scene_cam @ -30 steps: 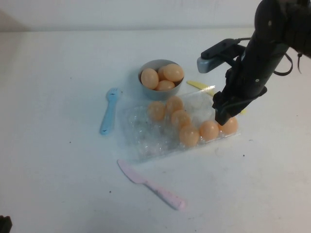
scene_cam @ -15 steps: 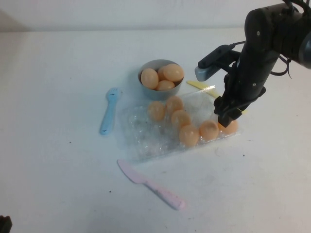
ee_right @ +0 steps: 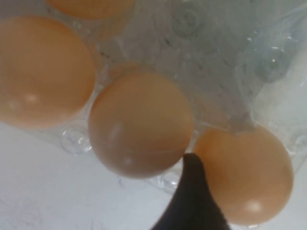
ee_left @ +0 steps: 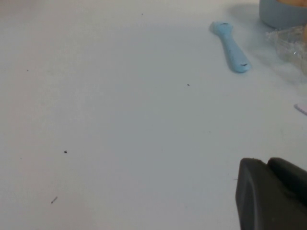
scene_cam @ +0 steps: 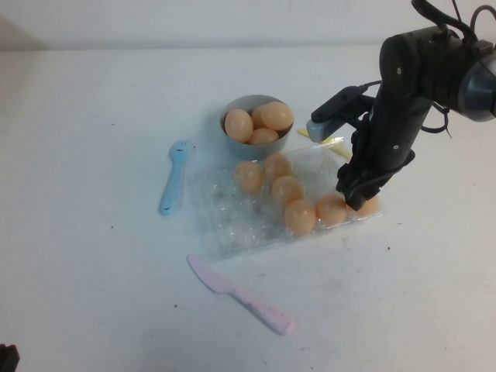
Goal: Take an egg out of the egg box
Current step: Pick up the egg from the plastic box
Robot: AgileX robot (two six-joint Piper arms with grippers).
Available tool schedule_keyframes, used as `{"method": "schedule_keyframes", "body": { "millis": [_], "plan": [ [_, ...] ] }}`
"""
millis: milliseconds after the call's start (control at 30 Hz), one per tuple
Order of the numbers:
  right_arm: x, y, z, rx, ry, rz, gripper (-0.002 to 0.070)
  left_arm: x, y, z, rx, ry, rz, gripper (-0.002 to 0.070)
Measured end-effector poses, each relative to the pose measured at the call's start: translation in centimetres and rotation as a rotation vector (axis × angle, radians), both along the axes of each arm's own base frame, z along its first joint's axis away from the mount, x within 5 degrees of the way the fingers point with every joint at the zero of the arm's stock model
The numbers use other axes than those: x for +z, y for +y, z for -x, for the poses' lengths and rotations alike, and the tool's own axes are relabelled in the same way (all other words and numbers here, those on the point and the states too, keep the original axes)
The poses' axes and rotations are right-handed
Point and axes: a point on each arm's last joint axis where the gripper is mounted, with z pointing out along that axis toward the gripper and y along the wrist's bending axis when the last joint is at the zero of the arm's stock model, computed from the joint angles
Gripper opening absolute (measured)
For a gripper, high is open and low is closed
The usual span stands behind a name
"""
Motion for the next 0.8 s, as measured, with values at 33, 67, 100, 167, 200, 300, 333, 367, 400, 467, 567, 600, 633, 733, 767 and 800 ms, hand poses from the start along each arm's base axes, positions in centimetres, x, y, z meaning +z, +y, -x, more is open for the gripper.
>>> {"method": "schedule_keyframes", "body": {
  "millis": [33, 67, 100, 167, 200, 300, 333, 367, 400, 467, 567, 600, 633, 733, 767, 800],
  "plan": [
    [0.0, 0.0, 0.0, 0.000, 0.000, 0.000, 0.0459, 0.0, 0.0, 0.0, 0.000, 0.000, 0.000, -0.0003],
    [0.0, 0.0, 0.0, 0.000, 0.000, 0.000, 0.0454, 0.0, 0.0, 0.0, 0.000, 0.000, 0.000, -0.0003],
    [0.0, 0.0, 0.0, 0.000, 0.000, 0.000, 0.0447, 0.0, 0.0, 0.0, 0.000, 0.000, 0.000, -0.0003],
    [0.0, 0.0, 0.0, 0.000, 0.000, 0.000, 0.0422, 0.0, 0.0, 0.0, 0.000, 0.000, 0.000, -0.0003],
    [0.0, 0.0, 0.0, 0.000, 0.002, 0.001, 0.0402, 0.0, 0.0, 0.0, 0.000, 0.000, 0.000, -0.0003],
    [0.0, 0.0, 0.0, 0.000, 0.004, 0.000, 0.0355, 0.0, 0.0, 0.0, 0.000, 0.000, 0.000, -0.0004],
    [0.0, 0.0, 0.0, 0.000, 0.004, 0.000, 0.0345, 0.0, 0.0, 0.0, 0.000, 0.000, 0.000, -0.0004],
    [0.0, 0.0, 0.0, 0.000, 0.004, 0.000, 0.0339, 0.0, 0.0, 0.0, 0.000, 0.000, 0.000, -0.0004],
    [0.0, 0.0, 0.0, 0.000, 0.004, 0.000, 0.0335, 0.0, 0.0, 0.0, 0.000, 0.000, 0.000, -0.0004],
    [0.0, 0.0, 0.1, 0.000, 0.006, 0.001, 0.0333, 0.0, 0.0, 0.0, 0.000, 0.000, 0.000, -0.0003],
    [0.1, 0.0, 0.1, 0.000, 0.020, 0.006, 0.0333, 0.0, 0.0, 0.0, 0.000, 0.000, 0.000, -0.0004],
    [0.2, 0.0, 0.1, 0.001, 0.026, 0.011, 0.0333, 0.0, 0.0, 0.0, 0.000, 0.000, 0.000, -0.0004],
    [0.5, 0.0, 0.1, 0.001, 0.023, 0.010, 0.0331, 0.0, 0.0, 0.0, 0.000, 0.000, 0.000, -0.0004],
    [1.7, 0.1, -0.4, 0.002, -0.012, -0.001, 0.0326, 0.0, 0.0, 0.0, 0.000, 0.000, 0.000, -0.0004],
    [2.3, 0.2, -0.6, 0.002, -0.033, -0.009, 0.0326, 0.0, 0.0, 0.0, 0.000, 0.000, 0.000, -0.0004],
    [2.8, 0.3, -0.8, -0.002, -0.047, -0.015, 0.0326, 0.0, 0.0, 0.0, 0.000, 0.000, 0.000, -0.0003]
  ]
}}
